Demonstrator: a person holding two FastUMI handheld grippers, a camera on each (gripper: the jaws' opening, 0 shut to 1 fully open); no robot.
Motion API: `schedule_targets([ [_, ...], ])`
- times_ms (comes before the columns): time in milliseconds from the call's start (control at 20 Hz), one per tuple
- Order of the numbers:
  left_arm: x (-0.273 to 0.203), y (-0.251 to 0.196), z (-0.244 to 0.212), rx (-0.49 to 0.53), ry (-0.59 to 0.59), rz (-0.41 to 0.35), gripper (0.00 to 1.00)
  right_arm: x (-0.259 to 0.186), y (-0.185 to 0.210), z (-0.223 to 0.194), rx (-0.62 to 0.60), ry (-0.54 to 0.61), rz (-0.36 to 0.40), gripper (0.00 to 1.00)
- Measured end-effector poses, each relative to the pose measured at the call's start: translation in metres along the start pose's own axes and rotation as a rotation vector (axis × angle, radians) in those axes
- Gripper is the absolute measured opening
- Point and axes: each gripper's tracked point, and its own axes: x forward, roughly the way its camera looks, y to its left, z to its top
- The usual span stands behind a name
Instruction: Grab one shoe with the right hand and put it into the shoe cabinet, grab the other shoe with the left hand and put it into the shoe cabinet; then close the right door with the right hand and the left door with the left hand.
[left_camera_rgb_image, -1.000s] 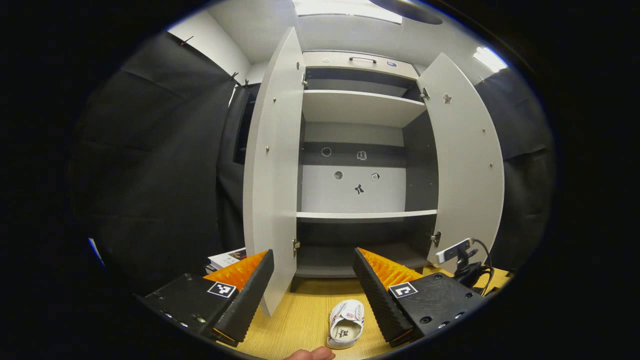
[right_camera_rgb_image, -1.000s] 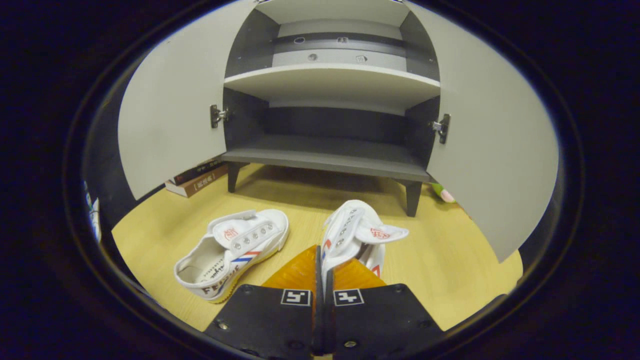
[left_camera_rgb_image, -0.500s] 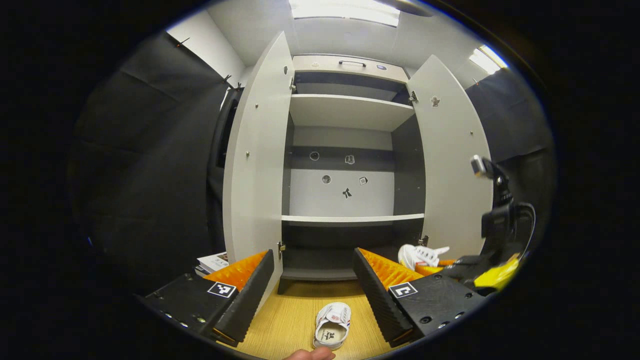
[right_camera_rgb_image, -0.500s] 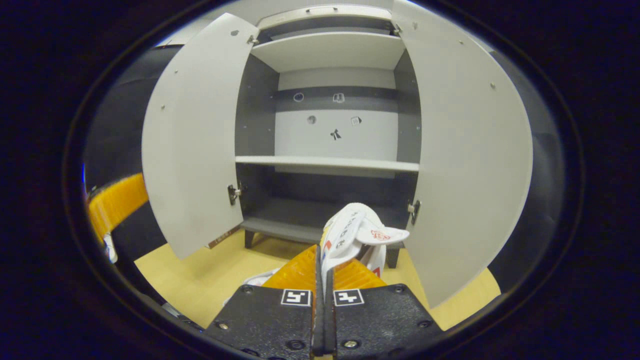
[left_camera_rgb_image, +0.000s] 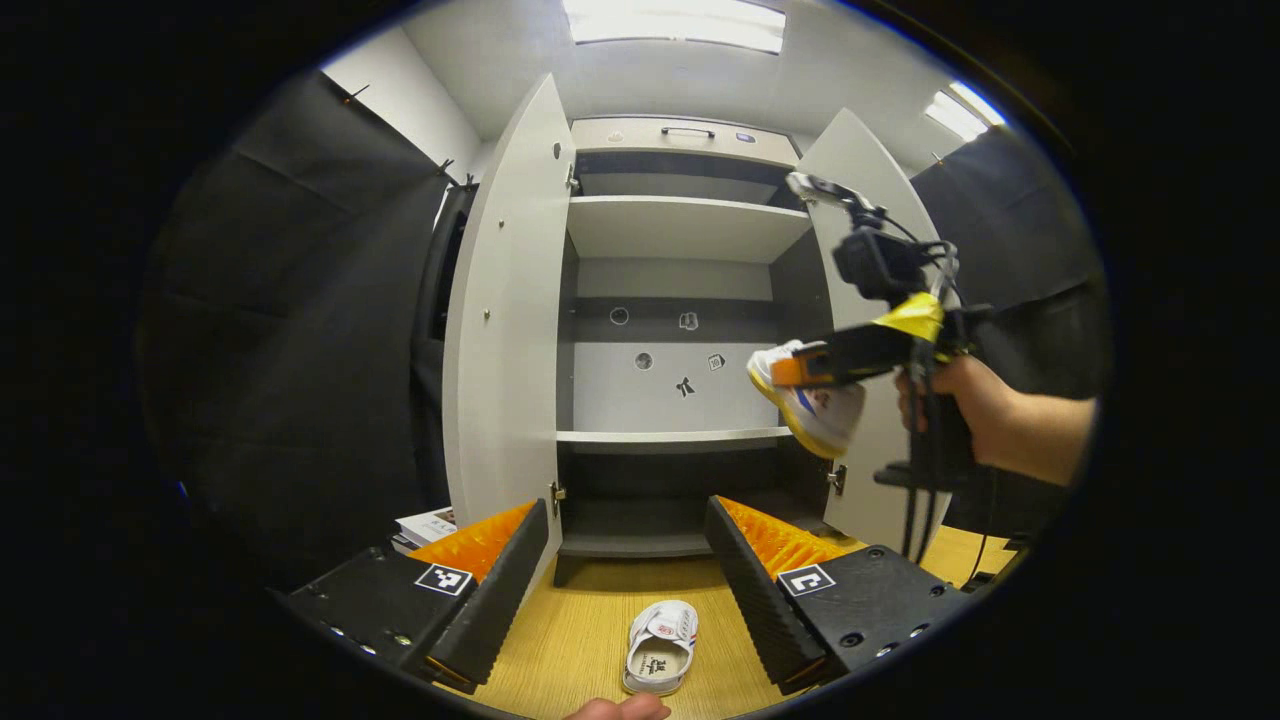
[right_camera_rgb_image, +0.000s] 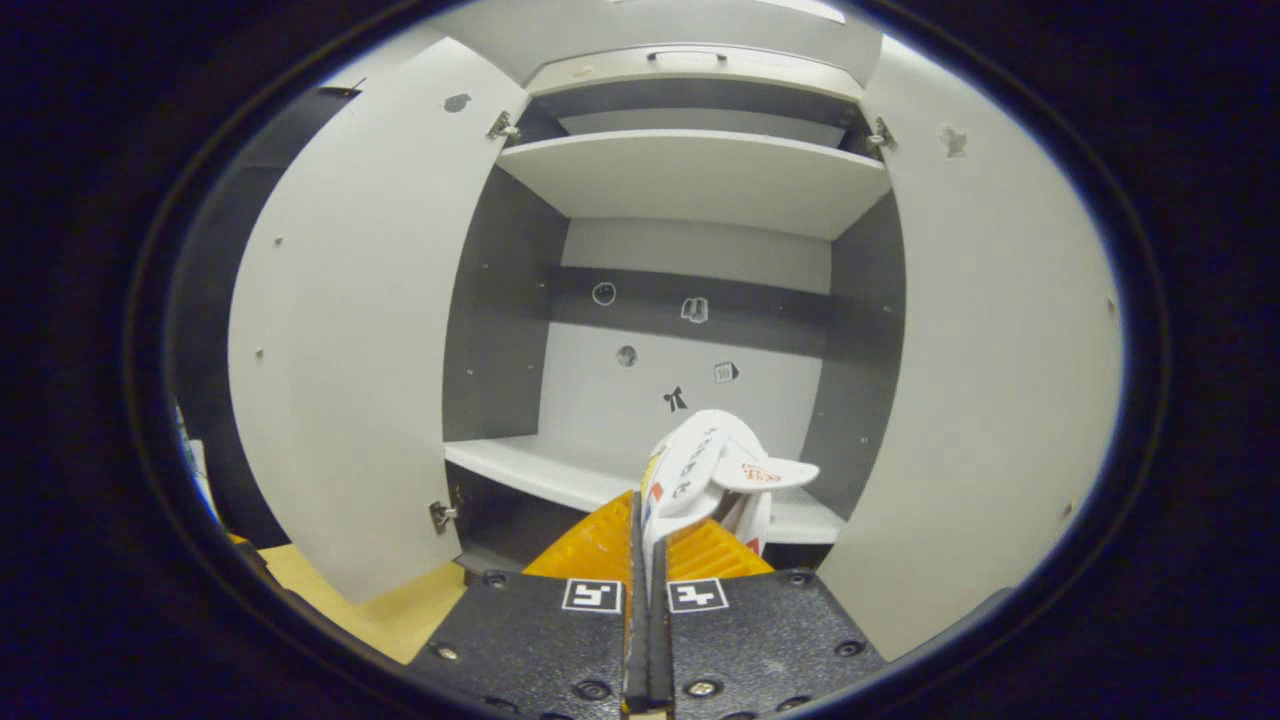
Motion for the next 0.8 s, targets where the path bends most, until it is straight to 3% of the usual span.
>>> schedule_targets([
  [200,-0.007,-0.004,0.001,-0.008,0.001,-0.011,0.95,0.069,-0.011,0.026,-0.071,0.051,-0.019,0.04],
  [400,-0.010,0.006,-0.007,-0.006,0.014,0.010,0.95,0.132,-0.032,0.019,-0.086,0.170,-0.071,0.04],
  [650,-0.008,0.021,-0.018,-0.017,0.046,0.047,0.95,0.186,-0.037,-0.005,-0.044,0.341,-0.064,0.04],
  [800,-0.006,0.033,-0.023,-0.016,0.058,0.077,0.95,0.204,-0.043,-0.015,-0.131,0.413,-0.073,0.04],
])
